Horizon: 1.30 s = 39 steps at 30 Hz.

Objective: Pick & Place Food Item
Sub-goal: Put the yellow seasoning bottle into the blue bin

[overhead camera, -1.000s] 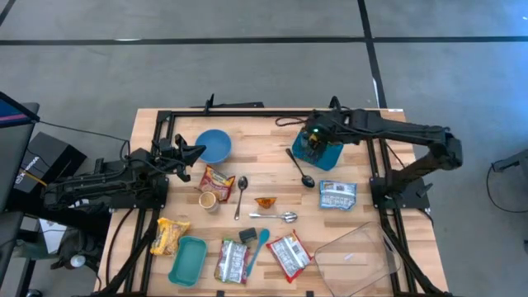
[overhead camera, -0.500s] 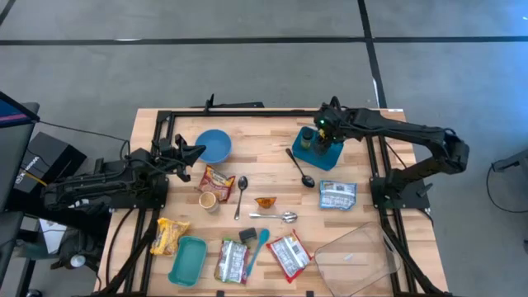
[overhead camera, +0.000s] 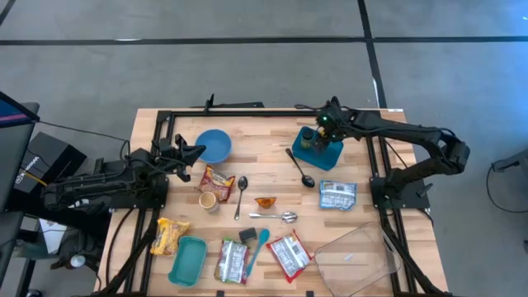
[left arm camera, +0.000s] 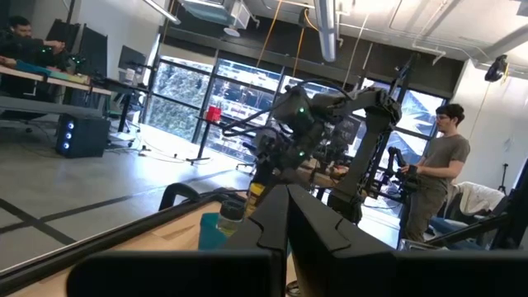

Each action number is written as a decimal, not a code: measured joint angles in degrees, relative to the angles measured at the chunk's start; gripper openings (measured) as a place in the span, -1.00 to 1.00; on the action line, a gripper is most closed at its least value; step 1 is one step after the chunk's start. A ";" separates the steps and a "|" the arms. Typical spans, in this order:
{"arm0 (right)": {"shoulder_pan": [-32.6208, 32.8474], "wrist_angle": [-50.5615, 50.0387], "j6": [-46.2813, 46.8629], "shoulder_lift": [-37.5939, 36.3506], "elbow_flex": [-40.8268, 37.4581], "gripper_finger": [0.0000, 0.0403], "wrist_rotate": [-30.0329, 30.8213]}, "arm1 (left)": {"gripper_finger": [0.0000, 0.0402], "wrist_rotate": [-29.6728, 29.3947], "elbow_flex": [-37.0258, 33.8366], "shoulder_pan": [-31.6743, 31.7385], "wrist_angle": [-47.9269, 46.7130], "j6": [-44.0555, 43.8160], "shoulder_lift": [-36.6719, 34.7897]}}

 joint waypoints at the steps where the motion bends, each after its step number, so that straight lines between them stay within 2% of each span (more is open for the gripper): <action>1: -0.22 0.82 0.00 0.00 -0.44 0.10 0.02 | -0.99 -0.01 0.00 0.00 0.00 0.00 0.00; 9: -1.83 6.88 -0.82 0.00 -3.93 0.08 -2.13 | -0.99 0.00 -0.01 0.00 0.00 0.00 -0.01; 18: -2.36 8.28 -1.25 0.00 -6.59 0.09 -2.93 | -0.99 -0.02 0.01 0.00 0.00 0.00 0.01; 24: -2.37 9.97 -1.71 1.08 -6.71 0.10 -2.94 | -0.99 -0.01 0.00 0.00 0.00 0.01 0.00; 32: -2.26 13.14 -3.25 6.05 -6.17 0.11 -1.99 | -0.99 -0.02 -0.01 0.00 0.00 0.02 0.01; 39: -2.26 11.49 -3.61 3.20 -5.99 0.12 -2.81 | -0.99 -0.04 0.01 0.00 0.00 0.02 0.01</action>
